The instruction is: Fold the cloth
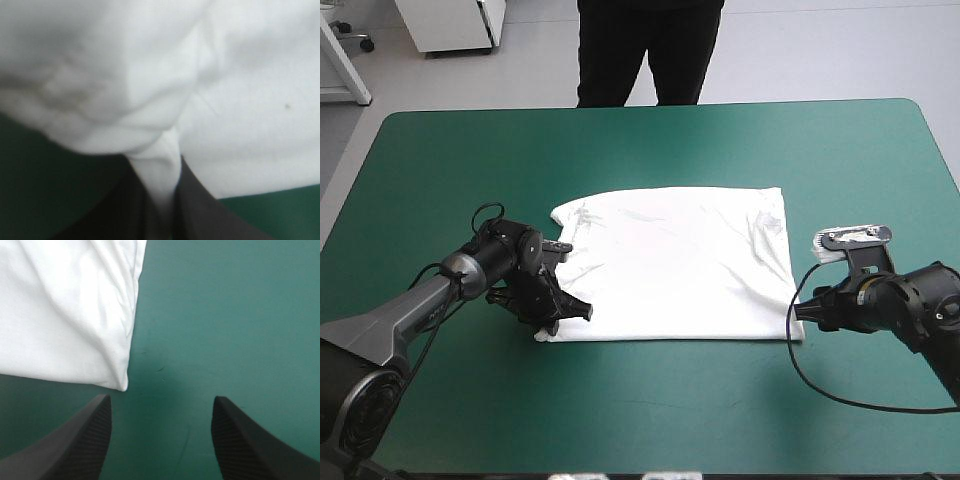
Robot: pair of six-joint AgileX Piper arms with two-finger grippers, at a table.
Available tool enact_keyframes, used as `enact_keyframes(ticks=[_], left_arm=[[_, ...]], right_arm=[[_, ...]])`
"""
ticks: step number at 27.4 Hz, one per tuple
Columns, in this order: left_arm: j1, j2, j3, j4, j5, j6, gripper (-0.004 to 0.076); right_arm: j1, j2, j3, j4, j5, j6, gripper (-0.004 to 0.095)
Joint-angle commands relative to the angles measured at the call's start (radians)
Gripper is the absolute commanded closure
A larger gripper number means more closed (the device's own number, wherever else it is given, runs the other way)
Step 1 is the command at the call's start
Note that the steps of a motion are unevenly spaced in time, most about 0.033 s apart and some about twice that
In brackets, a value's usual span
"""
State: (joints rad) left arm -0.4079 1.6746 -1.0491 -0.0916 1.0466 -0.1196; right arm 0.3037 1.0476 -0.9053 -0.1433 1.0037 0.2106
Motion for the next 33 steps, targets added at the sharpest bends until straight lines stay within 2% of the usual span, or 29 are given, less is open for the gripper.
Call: enact_keyframes(ticks=[1, 6, 12, 21, 24, 31, 33], left_arm=[[-0.009, 0.029, 0.016, -0.012, -0.063, 0.015, 0.0733], [-0.009, 0.029, 0.016, -0.014, -0.056, 0.029, 0.0733], [-0.009, 0.029, 0.016, -0.014, -0.043, 0.035, 0.0733], [-0.009, 0.029, 0.016, -0.014, -0.041, 0.035, 0.0733], [-0.009, 0.029, 0.016, -0.014, -0.041, 0.035, 0.0733], [-0.009, 0.028, 0.016, -0.025, -0.080, 0.026, 0.0733], [-0.009, 0.028, 0.016, -0.033, -0.104, 0.026, 0.0733]], right_arm=[[-0.003, 0.026, 0.005, 0.035, -0.091, 0.008, 0.0344], [-0.003, 0.199, 0.027, 0.054, -0.127, 0.010, 0.0344], [-0.003, 0.299, 0.027, 0.091, -0.199, 0.006, 0.0344], [-0.003, 0.434, 0.049, 0.151, -0.184, -0.013, 0.0367], [-0.003, 0.449, 0.074, 0.183, -0.206, -0.027, 0.0482], [-0.003, 0.452, 0.124, 0.232, -0.229, -0.050, 0.0925], [-0.003, 0.452, 0.125, 0.238, -0.229, -0.046, 0.0925]])
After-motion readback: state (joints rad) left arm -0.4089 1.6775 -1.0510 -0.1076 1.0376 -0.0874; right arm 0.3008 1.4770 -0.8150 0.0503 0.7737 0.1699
